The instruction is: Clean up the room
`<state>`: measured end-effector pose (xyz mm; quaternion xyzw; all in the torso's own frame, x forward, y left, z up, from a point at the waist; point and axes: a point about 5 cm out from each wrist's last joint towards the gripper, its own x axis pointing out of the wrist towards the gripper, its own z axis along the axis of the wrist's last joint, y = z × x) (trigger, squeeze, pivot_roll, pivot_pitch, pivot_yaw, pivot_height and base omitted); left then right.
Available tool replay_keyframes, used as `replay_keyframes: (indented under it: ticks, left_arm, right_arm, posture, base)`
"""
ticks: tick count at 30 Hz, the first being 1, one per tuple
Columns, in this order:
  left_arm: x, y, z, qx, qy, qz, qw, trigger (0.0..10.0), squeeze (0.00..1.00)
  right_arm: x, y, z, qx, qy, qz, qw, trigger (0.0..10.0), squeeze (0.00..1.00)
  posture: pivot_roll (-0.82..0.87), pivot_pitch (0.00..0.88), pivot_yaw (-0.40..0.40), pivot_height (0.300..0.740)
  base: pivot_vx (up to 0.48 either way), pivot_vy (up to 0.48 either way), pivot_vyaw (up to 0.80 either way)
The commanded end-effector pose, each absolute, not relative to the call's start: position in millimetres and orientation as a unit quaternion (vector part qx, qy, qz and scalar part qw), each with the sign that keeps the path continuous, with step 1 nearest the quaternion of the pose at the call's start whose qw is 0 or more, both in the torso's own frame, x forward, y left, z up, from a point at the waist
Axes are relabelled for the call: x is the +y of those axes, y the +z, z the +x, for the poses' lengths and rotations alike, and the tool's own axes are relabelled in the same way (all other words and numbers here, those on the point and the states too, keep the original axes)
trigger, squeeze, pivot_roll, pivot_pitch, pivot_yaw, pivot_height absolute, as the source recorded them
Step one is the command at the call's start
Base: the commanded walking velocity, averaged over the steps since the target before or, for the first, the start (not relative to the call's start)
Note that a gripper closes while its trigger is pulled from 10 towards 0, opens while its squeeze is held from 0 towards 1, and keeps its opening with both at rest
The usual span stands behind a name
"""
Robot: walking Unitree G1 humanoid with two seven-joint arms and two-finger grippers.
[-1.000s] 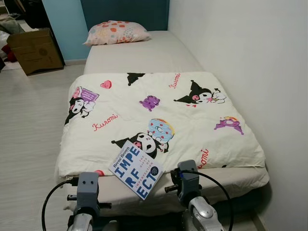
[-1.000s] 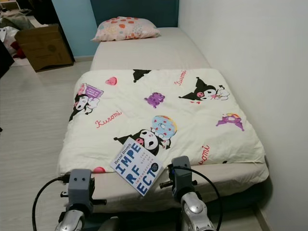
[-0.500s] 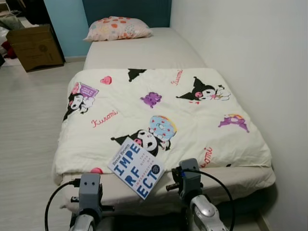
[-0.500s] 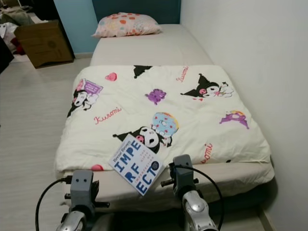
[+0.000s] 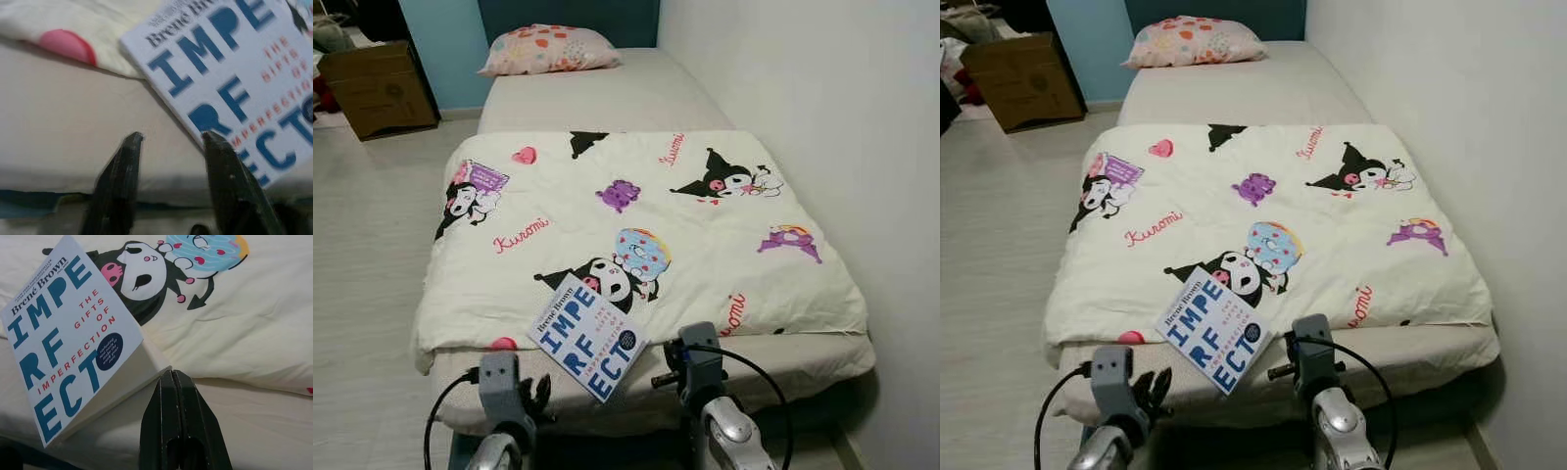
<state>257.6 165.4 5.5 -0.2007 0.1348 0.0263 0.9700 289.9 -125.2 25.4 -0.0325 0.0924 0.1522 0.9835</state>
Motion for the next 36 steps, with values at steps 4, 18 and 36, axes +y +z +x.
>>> replay_keyframes:
  ticks: [4,18,36]
  left_arm:
    - [165.6,-6.1,253.1,0.158,0.017,-0.292,0.943,10.0,1.00]
    - [149.3,-2.4,263.7,0.173,-0.052,-0.295,0.938,10.0,0.00]
    - [157.7,-8.6,271.9,0.187,-0.032,-0.383,0.904,10.0,0.00]
  right_arm:
    - [-127.1,30.6,288.6,0.085,0.158,-0.036,0.983,10.0,0.00]
    - [-120.2,44.5,294.1,0.064,0.168,-0.033,0.983,10.0,0.00]
    - [-115.3,56.2,282.9,0.047,0.180,-0.047,0.981,10.0,0.00]
  posture:
    - [-0.10,0.248,-0.034,0.586]
    - [-0.10,0.278,-0.028,0.566]
    - [-0.16,0.355,-0.028,0.566]
  base:
    - [0.000,0.000,0.00]
    - [0.000,0.000,0.00]
    - [0.000,0.000,0.00]
